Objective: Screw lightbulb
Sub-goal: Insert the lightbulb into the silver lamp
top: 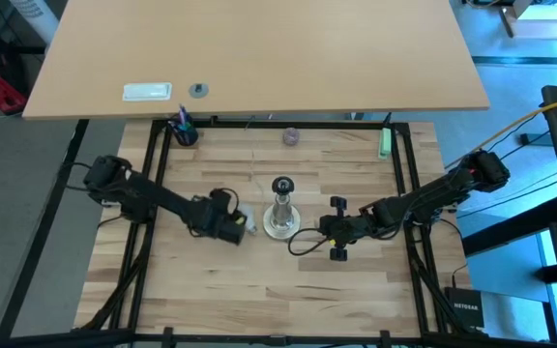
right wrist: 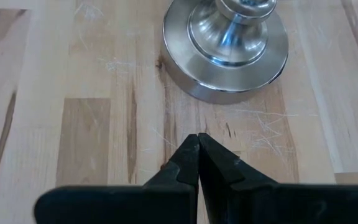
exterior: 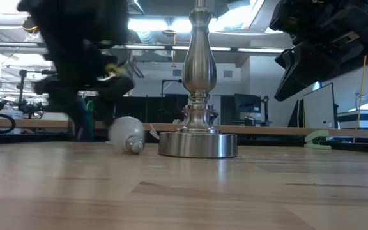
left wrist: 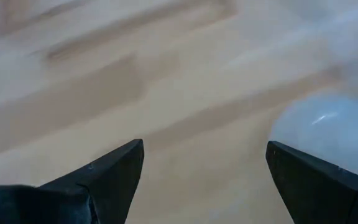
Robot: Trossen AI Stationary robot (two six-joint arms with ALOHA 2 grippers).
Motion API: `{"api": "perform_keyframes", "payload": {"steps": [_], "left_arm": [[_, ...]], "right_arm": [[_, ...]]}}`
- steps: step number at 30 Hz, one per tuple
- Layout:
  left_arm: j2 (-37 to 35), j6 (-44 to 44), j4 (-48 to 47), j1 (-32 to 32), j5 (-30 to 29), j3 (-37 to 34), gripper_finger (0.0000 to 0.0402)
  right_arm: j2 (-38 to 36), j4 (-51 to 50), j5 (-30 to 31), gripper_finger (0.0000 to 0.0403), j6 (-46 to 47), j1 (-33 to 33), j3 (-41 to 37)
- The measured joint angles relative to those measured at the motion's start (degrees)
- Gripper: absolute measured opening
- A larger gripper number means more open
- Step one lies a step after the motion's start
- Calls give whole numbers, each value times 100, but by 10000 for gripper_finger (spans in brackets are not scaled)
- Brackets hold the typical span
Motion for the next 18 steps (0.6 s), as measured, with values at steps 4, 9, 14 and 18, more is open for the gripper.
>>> {"api": "perform_keyframes", "payload": {"steps": [4, 9, 14, 18], "left_arm": [[-199, 1163, 803, 355, 239, 19, 327], [-556, 1140, 323, 317, 472, 191, 327], [-638, 354, 1108, -213, 503, 197, 327], [-143, 32, 2064, -475, 495, 202, 327]], "right_arm": [[0, -2, 0, 10, -2, 0, 0], [0, -26, -1, 10, 0, 0, 0], [0, -42, 0, 10, -4, 0, -2], [0, -26, 0, 10, -1, 0, -2]]}}
